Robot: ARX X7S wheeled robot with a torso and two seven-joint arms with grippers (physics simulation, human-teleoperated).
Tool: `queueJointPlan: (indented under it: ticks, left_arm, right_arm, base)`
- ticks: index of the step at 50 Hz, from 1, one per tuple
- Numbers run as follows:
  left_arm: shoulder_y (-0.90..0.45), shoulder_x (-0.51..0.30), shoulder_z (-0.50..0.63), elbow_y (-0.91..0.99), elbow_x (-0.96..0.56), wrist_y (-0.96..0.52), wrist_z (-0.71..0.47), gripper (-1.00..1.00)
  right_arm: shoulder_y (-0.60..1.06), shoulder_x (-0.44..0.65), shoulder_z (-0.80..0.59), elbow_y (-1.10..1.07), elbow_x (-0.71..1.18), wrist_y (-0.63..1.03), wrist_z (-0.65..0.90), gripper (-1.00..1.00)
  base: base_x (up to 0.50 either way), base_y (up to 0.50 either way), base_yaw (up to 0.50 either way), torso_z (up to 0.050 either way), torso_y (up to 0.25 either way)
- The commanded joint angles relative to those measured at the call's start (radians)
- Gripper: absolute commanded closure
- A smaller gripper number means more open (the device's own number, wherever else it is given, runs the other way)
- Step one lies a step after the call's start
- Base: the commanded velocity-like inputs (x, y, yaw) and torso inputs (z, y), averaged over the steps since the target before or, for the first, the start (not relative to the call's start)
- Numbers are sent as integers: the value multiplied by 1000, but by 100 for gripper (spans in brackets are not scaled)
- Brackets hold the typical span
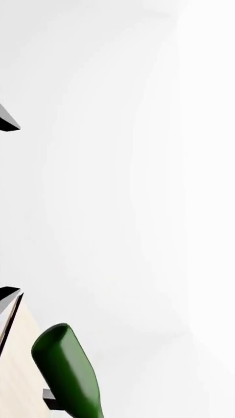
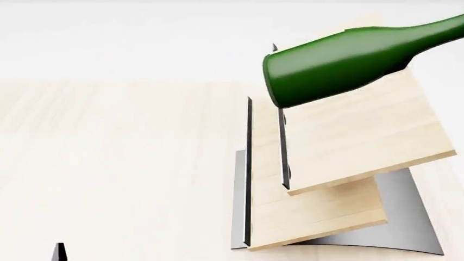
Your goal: Put the wine bottle on the wine rack.
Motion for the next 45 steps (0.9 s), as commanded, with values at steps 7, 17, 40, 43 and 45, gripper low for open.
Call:
queueJointPlan:
  ticks: [7, 17, 40, 43, 45]
  left_arm:
    - [-2, -3, 5, 3, 0, -4, -3, -100]
    - [-3, -4, 8, 2, 1, -4, -4, -100]
    - [-9, -4, 16, -4, 6, -8, -9, -100]
    - [-9, -5, 16, -4, 5, -7, -10, -100]
    - [-9, -5, 17, -4, 5, -8, -10, -100]
  right_arm:
    - [-21, 19, 24, -32, -25, 11, -37, 100]
    - [-35, 21, 25, -27, -31, 9, -49, 100]
    - [-58, 14, 16, -9, -51, 5, -73, 100]
    - [-59, 11, 12, 0, -55, 5, -78, 100]
    - [-59, 10, 11, 2, -57, 6, -81, 100]
  base:
    - [0, 0, 0, 0, 0]
    - [0, 0, 0, 0, 1]
    - [0, 0, 0, 0, 1]
    - [0, 0, 0, 0, 0]
    - [0, 0, 0, 0, 0]
